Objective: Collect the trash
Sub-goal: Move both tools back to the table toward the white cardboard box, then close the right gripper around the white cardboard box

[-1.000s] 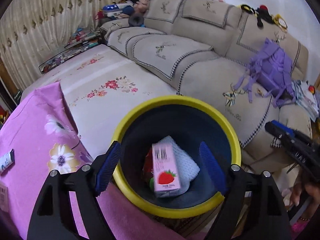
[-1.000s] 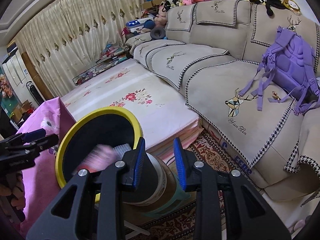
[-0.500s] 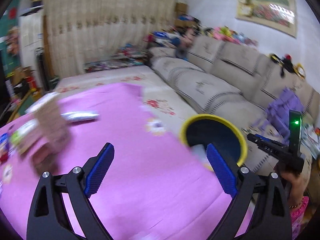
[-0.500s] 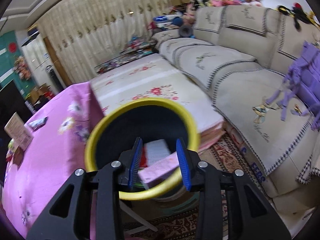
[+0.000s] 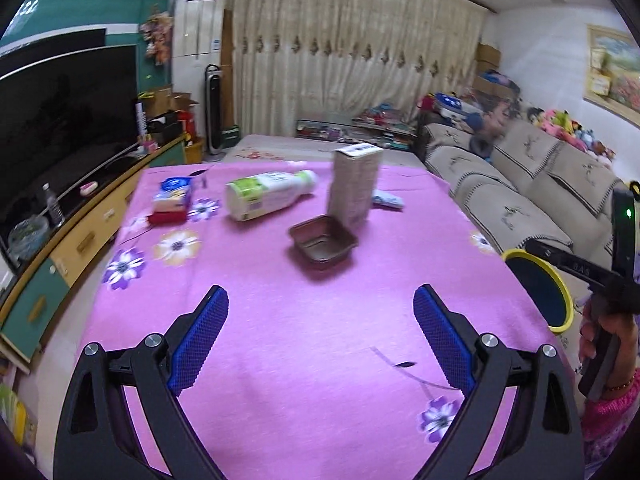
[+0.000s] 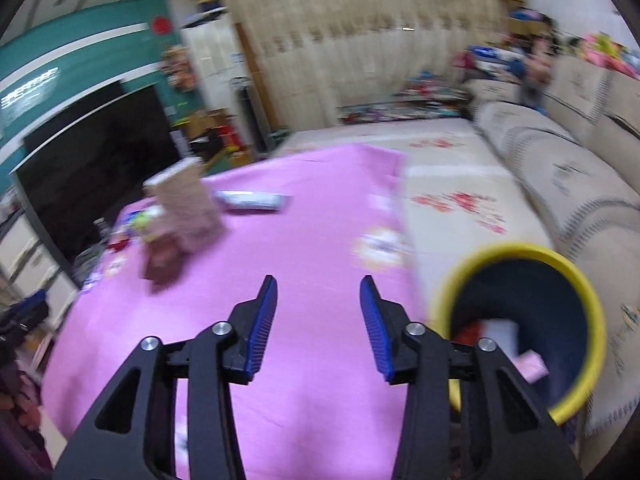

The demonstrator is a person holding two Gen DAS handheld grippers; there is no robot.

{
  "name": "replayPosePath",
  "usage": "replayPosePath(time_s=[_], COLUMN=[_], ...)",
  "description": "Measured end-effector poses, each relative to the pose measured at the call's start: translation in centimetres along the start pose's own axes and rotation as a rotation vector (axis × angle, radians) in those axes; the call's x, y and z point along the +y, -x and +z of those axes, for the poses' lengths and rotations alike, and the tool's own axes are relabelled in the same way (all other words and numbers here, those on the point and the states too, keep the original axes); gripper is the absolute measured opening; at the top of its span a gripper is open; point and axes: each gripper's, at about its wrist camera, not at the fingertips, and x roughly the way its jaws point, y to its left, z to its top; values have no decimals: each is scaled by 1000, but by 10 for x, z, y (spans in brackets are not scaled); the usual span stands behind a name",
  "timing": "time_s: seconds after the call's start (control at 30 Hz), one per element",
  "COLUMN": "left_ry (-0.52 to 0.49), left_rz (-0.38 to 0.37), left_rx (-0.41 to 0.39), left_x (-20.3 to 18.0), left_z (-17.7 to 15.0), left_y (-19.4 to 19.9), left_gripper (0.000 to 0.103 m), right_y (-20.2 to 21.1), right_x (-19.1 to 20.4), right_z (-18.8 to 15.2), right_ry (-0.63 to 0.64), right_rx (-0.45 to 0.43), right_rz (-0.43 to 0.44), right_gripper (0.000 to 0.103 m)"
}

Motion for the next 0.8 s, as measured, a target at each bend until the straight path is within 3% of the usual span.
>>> replayPosePath(time_s=[0.13, 0.23, 0.37, 0.57, 0.8], left_ry=[5, 6, 33, 44, 46], left_rz=[3, 0, -21, -37, -48], left_rx=[-17, -23, -9, 13, 40], left_x=[7, 11, 9, 11, 12], left_z=[-3, -5, -8, -11, -13], left_y=[5, 8, 3, -5, -19], left_gripper=[92, 92, 92, 92, 92], right_y=[-25, -42, -73, -121, -165], right_x=[57, 91, 126, 136, 150], right_z=[25, 41, 63, 84, 93], right_ry=[121, 203, 308, 341, 412], right_rx=[-20, -37, -36, -5, 35], right_rz=[124, 170, 203, 234, 237], right_gripper=[56, 70, 79, 89, 91])
